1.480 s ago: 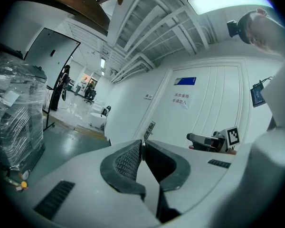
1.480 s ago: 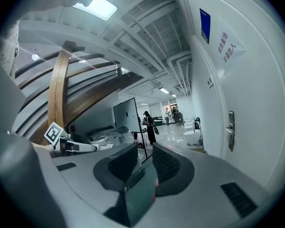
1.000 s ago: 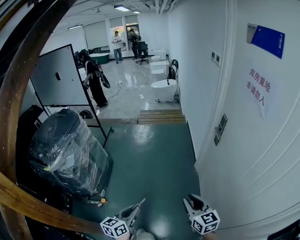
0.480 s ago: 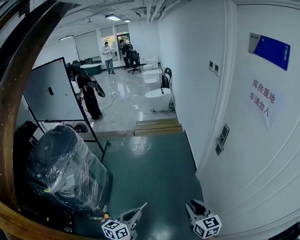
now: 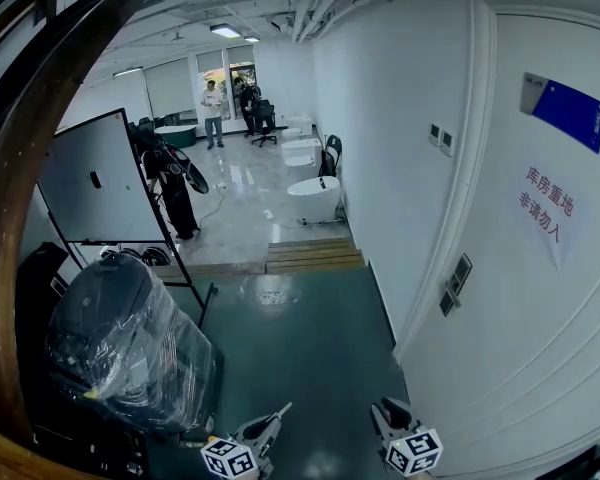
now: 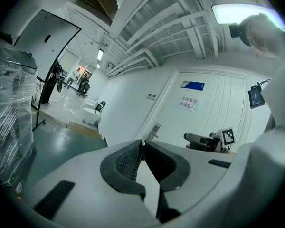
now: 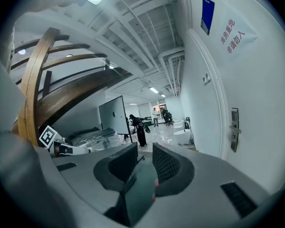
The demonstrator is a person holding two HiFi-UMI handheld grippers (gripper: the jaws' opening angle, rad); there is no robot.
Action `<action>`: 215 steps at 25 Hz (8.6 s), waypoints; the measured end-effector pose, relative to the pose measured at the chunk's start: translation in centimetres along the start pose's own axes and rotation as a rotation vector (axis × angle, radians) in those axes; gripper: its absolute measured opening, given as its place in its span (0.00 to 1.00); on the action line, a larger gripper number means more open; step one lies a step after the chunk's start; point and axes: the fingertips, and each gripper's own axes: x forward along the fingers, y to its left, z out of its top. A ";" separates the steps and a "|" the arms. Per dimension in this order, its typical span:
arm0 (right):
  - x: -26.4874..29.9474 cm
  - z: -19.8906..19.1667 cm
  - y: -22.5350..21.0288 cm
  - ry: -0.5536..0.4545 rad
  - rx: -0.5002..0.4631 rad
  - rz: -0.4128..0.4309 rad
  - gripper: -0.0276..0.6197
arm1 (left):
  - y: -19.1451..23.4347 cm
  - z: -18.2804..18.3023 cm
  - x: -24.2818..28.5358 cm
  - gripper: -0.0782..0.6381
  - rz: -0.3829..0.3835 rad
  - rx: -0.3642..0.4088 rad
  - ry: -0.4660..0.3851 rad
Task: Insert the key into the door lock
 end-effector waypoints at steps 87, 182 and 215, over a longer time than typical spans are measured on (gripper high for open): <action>12.3 8.9 -23.6 -0.040 0.025 -0.463 0.19 | 7.4 10.1 34.6 0.15 -0.380 -0.027 0.250; 14.6 14.6 -47.9 0.108 -0.027 -0.869 0.19 | -2.9 6.6 68.5 0.15 -0.811 -0.113 0.623; 9.9 11.4 -47.9 0.128 -0.179 -0.521 0.19 | -8.6 -5.8 73.5 0.15 -0.570 -0.386 0.619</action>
